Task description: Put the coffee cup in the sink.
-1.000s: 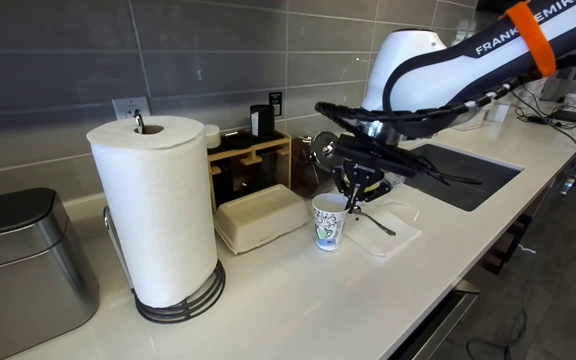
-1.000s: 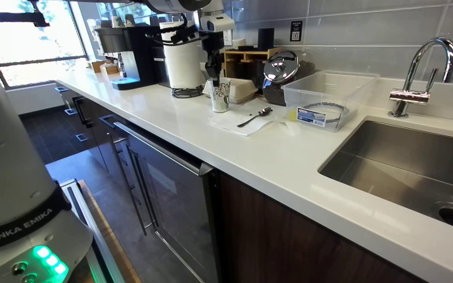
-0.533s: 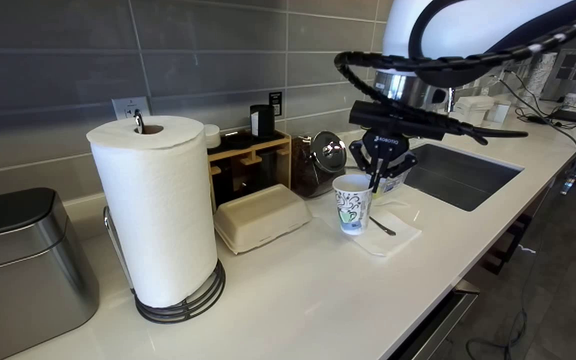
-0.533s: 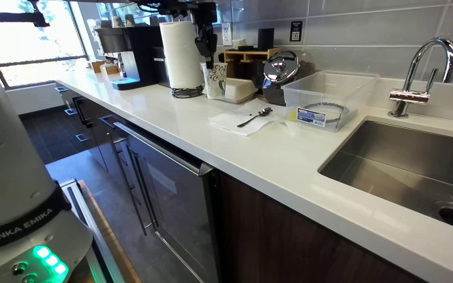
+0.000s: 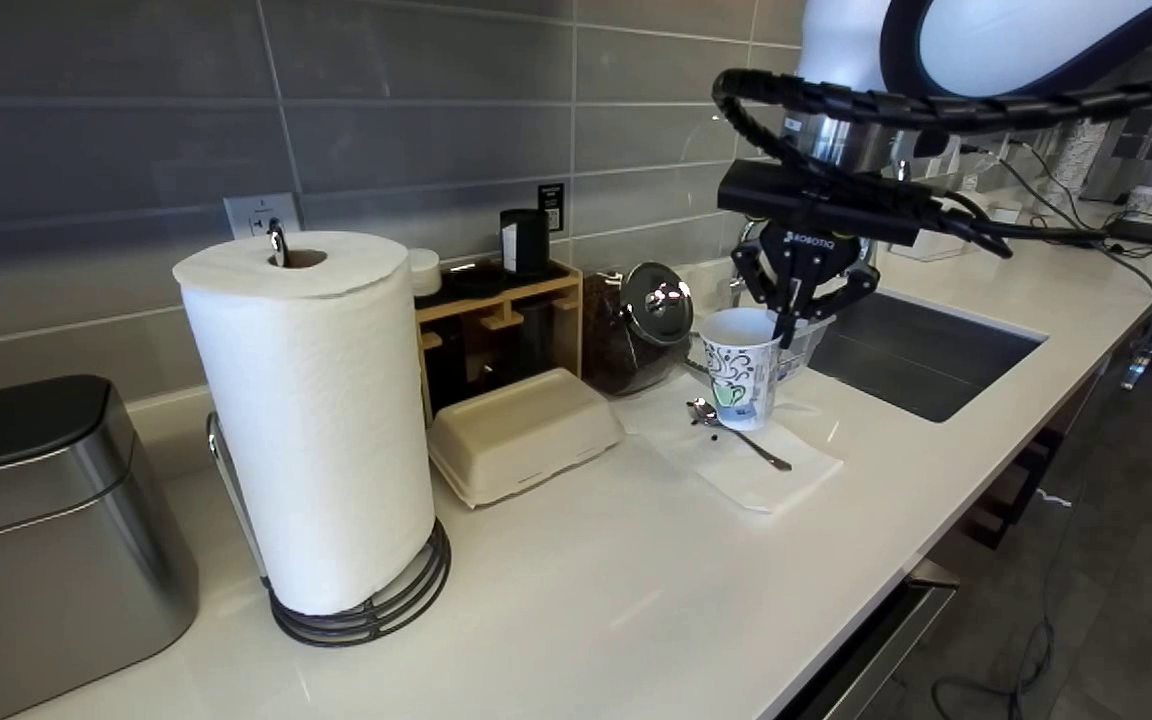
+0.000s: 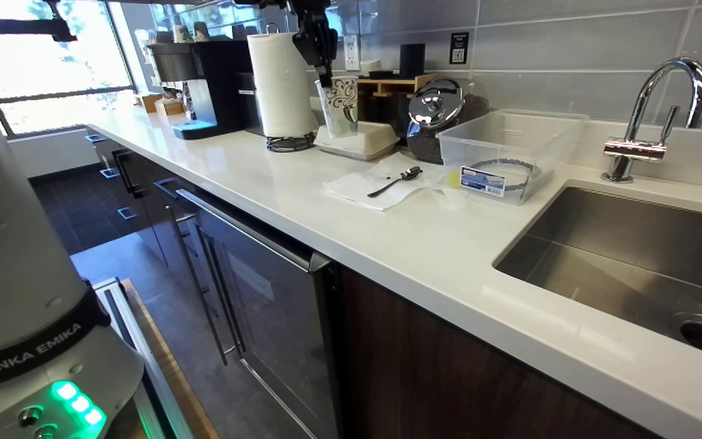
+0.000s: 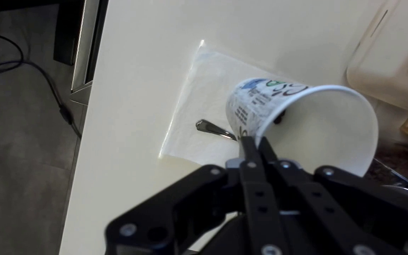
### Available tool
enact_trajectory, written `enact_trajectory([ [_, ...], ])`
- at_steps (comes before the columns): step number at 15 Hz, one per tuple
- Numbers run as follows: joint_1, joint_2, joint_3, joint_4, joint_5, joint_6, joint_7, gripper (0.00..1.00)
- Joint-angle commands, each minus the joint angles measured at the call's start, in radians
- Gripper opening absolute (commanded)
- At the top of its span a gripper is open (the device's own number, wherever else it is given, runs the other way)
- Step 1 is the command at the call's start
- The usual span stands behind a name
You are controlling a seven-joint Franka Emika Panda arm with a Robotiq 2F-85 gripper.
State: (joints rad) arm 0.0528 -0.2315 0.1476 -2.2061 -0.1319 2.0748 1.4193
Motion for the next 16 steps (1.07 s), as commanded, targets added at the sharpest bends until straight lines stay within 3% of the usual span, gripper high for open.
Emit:
enact_trajectory([
  [1,-0.017,0.016,0.008,0.019,-0.015,0.006,0.053,0.01],
  [11,-0.154,-0.046,-0.103,0.076,0.016,-0.128,0.296,0.01],
  [16,-0.223,-0.076,-0.134,0.076,-0.042,-0.079,0.464,0.01],
])
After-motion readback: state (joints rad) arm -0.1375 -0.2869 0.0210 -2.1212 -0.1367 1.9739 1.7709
